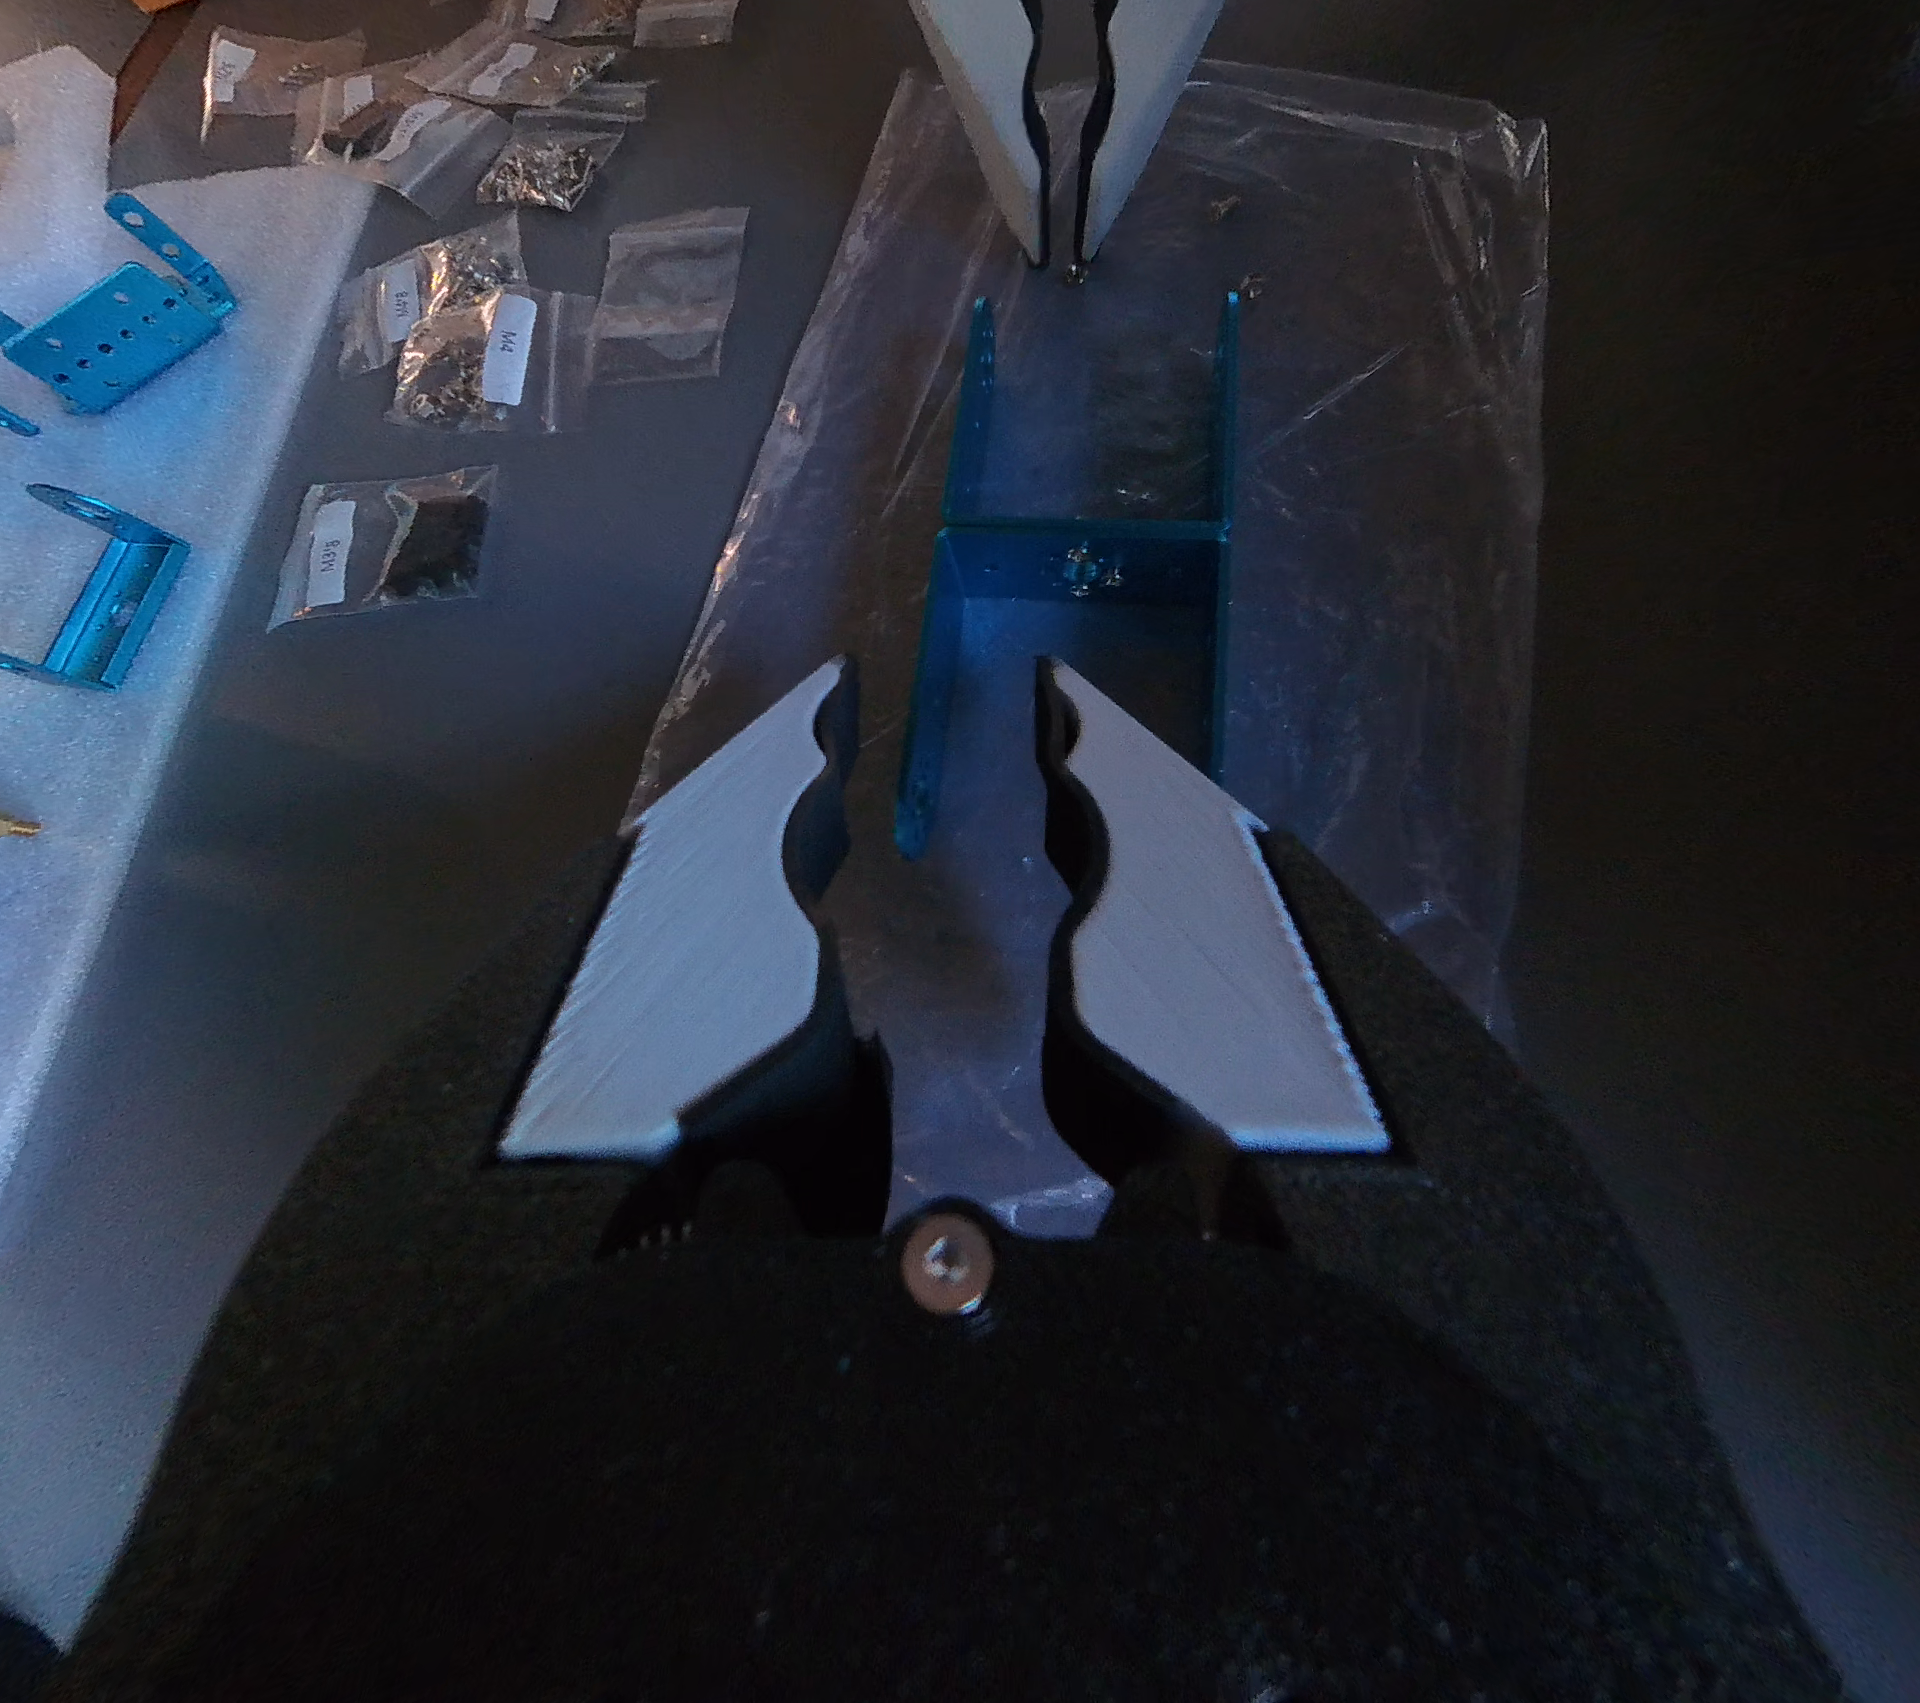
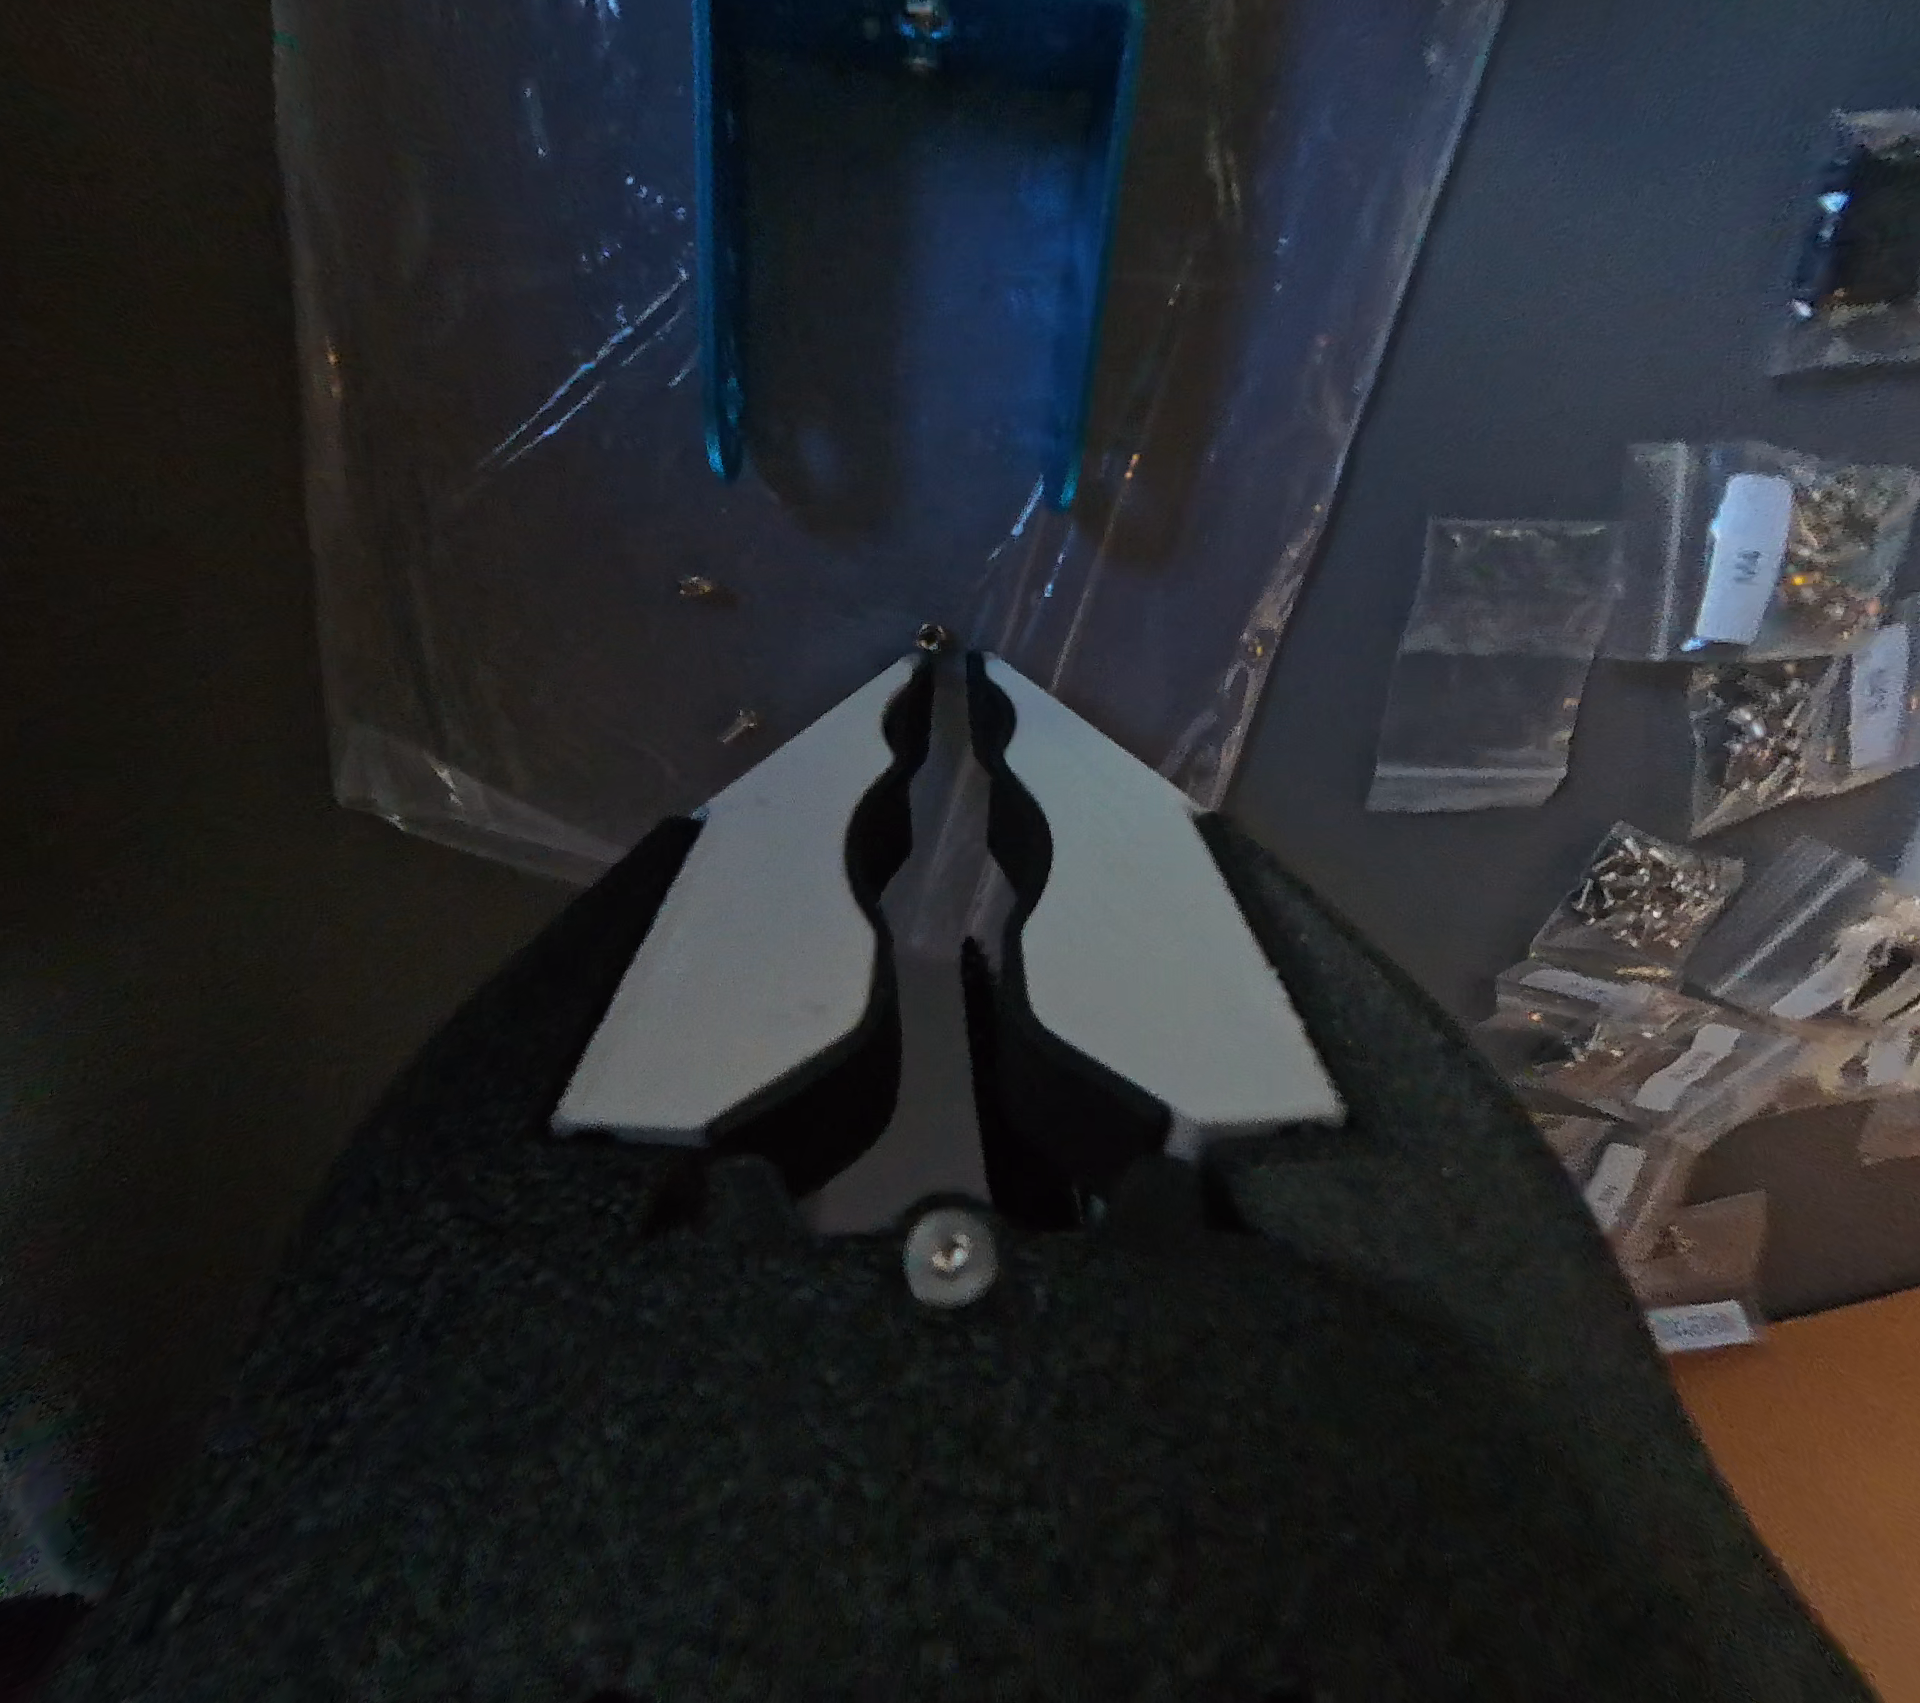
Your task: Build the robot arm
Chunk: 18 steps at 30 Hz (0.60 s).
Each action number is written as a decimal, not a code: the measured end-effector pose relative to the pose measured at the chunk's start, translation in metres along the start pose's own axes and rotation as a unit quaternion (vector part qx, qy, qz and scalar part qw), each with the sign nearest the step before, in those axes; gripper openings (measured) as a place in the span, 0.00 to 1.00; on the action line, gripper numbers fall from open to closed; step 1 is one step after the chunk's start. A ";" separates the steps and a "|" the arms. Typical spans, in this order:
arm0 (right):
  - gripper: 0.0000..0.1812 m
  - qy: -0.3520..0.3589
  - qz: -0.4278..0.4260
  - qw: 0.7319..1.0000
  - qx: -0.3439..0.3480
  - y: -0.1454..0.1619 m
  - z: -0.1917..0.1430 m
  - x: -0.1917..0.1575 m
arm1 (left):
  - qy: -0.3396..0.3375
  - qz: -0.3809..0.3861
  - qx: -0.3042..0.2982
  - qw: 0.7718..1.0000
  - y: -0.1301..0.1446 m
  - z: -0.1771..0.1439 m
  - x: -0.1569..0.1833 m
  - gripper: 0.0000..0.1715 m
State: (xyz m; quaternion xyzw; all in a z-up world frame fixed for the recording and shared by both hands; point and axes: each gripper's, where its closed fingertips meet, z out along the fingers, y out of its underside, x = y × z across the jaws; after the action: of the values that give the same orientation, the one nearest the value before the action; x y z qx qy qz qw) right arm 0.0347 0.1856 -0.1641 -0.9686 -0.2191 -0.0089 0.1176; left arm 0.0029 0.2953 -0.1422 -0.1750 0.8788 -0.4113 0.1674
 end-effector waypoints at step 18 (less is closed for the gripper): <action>0.03 -0.018 -0.150 0.984 -0.093 -0.002 0.001 -0.004 | 0.004 0.003 -0.007 1.000 0.003 0.001 0.002 0.19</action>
State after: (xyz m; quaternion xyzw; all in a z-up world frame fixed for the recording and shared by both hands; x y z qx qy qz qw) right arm 0.0299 0.1861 -0.1649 -0.9314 -0.3623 -0.0296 0.0202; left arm 0.0015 0.2957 -0.1459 -0.1719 0.8827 -0.4054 0.1640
